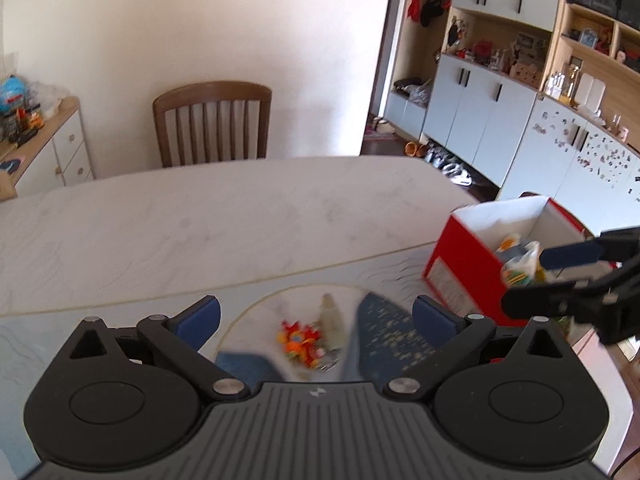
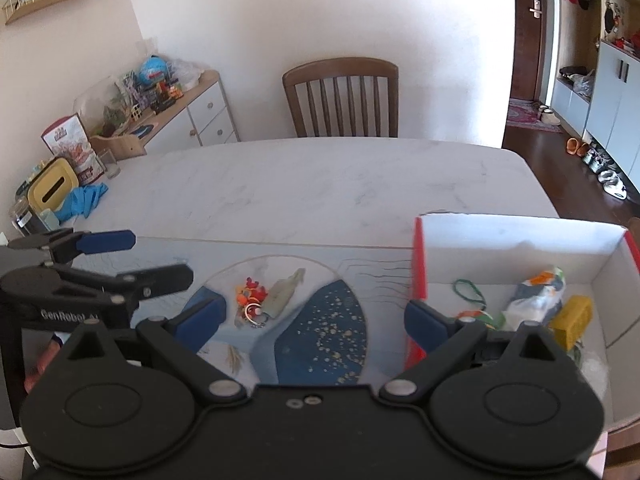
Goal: Organize objects
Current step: 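Withdraw both tools from the box toward the remaining items on the mat, then grasp the small cream item with the right tool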
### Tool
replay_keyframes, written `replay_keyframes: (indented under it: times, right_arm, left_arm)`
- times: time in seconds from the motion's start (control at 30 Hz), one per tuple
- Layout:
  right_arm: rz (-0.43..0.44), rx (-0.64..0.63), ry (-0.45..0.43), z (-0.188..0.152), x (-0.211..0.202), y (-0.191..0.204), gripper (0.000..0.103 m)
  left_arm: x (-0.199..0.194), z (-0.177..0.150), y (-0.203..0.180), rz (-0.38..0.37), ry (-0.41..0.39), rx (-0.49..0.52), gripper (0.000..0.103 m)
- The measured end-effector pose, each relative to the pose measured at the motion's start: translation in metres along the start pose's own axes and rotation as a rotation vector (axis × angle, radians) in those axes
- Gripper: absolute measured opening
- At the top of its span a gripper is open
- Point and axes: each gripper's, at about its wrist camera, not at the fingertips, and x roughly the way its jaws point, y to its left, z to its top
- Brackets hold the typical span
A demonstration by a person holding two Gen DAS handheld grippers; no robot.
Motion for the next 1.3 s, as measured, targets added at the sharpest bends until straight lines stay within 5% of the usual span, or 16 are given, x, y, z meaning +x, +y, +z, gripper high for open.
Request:
replay_keyframes:
  times: [0.7,1.13,1.3]
  right_arm:
    - [-0.056,-0.023,0.174,0.01,0.112,0.037,0.094]
    - [-0.099,0.065,0.282,0.016,0.174,0.034,0.076]
    - [-0.12,0.08,0.317,0.014,0.185,0.034,0.061]
  left_arm:
    - [0.098,-0.042,0.034,0.032,0.114,0.005,0.103]
    - [0.126,-0.048,0.032,0.044,0.13,-0.017,0.103]
    - [0.127,-0.049,0.026,0.044,0.114,-0.005,0.102]
